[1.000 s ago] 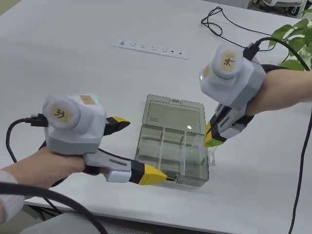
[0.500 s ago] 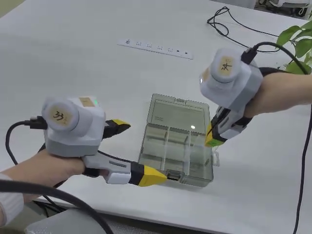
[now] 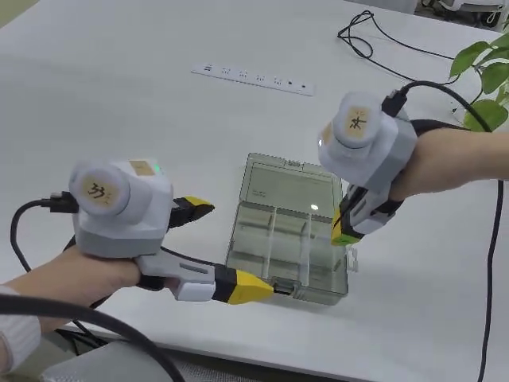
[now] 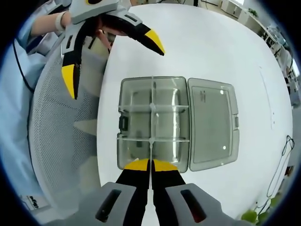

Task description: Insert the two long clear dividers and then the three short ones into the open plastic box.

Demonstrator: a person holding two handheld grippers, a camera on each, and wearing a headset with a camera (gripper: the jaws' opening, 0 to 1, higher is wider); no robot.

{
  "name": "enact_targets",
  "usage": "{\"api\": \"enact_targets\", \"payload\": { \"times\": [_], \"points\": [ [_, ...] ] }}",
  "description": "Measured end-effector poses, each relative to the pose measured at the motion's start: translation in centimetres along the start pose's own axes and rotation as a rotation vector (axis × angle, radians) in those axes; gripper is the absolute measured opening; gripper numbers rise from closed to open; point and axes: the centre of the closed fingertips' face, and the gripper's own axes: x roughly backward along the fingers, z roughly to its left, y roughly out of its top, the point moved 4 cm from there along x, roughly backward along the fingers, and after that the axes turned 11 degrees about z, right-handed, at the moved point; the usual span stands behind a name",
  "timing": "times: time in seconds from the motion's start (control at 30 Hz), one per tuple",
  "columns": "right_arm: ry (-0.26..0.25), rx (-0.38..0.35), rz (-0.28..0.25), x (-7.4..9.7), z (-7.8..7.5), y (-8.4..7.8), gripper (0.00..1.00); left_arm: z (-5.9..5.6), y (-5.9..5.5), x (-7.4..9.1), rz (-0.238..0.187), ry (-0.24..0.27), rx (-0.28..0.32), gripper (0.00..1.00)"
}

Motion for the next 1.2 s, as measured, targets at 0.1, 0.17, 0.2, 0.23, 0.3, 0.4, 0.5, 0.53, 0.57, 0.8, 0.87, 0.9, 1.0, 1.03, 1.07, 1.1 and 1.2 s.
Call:
{"api": "enact_targets", "payload": {
  "times": [0.1, 0.17, 0.2, 0.23, 0.3, 0.4, 0.5, 0.53, 0.57, 0.8, 0.87, 0.9, 1.0, 1.03, 1.07, 1.1, 1.2],
  "points": [
    [-0.003, 0.002, 0.006, -0.4, 0.2, 0.1, 0.02, 0.0, -0.1, 0.0, 0.001, 0.000, 0.001, 0.95],
    [-0.005, 0.008, 0.011, -0.7, 0.3, 0.2, 0.02, 0.1, -0.1, -0.1, 0.001, 0.001, 0.002, 0.95],
    [-0.007, 0.011, 0.012, -0.9, 0.2, 0.2, 0.02, 0.1, -0.2, -0.1, 0.001, 0.001, 0.002, 0.94],
    [-0.006, 0.011, 0.014, -1.1, 0.0, 0.2, 0.02, 0.1, -0.2, 0.0, -0.001, 0.002, 0.003, 0.94],
    [-0.010, 0.011, 0.015, -1.4, 0.1, 0.2, 0.02, 0.2, -0.1, 0.0, -0.002, 0.002, 0.004, 0.95],
    [-0.011, 0.012, 0.017, -2.0, -0.2, 0.1, 0.02, 0.3, -0.2, 0.1, 0.000, 0.004, 0.003, 0.95],
    [-0.013, 0.010, 0.022, -2.4, -0.3, 0.1, 0.02, 0.3, -0.2, 0.1, 0.000, 0.004, -0.001, 0.94],
    [-0.014, 0.010, 0.023, -2.5, -0.3, 0.1, 0.02, 0.3, -0.2, 0.1, 0.000, 0.004, 0.000, 0.94],
    [-0.016, 0.011, 0.024, -2.6, -0.4, 0.1, 0.02, 0.3, -0.2, 0.2, 0.000, 0.004, 0.000, 0.94],
    [-0.044, -0.002, 0.029, -3.6, -0.4, 0.1, 0.02, 0.3, 0.0, 0.4, 0.000, 0.008, -0.006, 0.94],
    [-0.050, -0.004, 0.027, -3.9, -0.5, 0.1, 0.02, 0.3, 0.1, 0.4, -0.003, 0.008, -0.007, 0.94],
    [-0.048, -0.008, 0.028, -3.7, -0.5, 0.1, 0.02, 0.3, 0.1, 0.3, -0.003, 0.007, -0.008, 0.94],
    [-0.052, -0.009, 0.025, -3.7, -0.5, 0.1, 0.02, 0.1, 0.2, 0.3, -0.003, 0.004, -0.011, 0.94],
    [-0.052, -0.008, 0.025, -3.7, -0.5, 0.1, 0.02, 0.1, 0.3, 0.2, -0.005, 0.003, -0.011, 0.94],
    [-0.052, -0.013, 0.025, -3.7, -0.4, 0.1, 0.02, 0.1, 0.3, 0.2, -0.006, 0.002, -0.011, 0.94],
    [-0.051, -0.012, 0.024, -3.7, -0.4, 0.1, 0.02, 0.1, 0.4, 0.2, -0.008, 0.002, -0.013, 0.93],
    [-0.050, -0.016, 0.019, -3.7, -0.4, 0.1, 0.02, 0.0, 0.5, 0.2, -0.008, 0.002, -0.017, 0.93]
  ]
}}
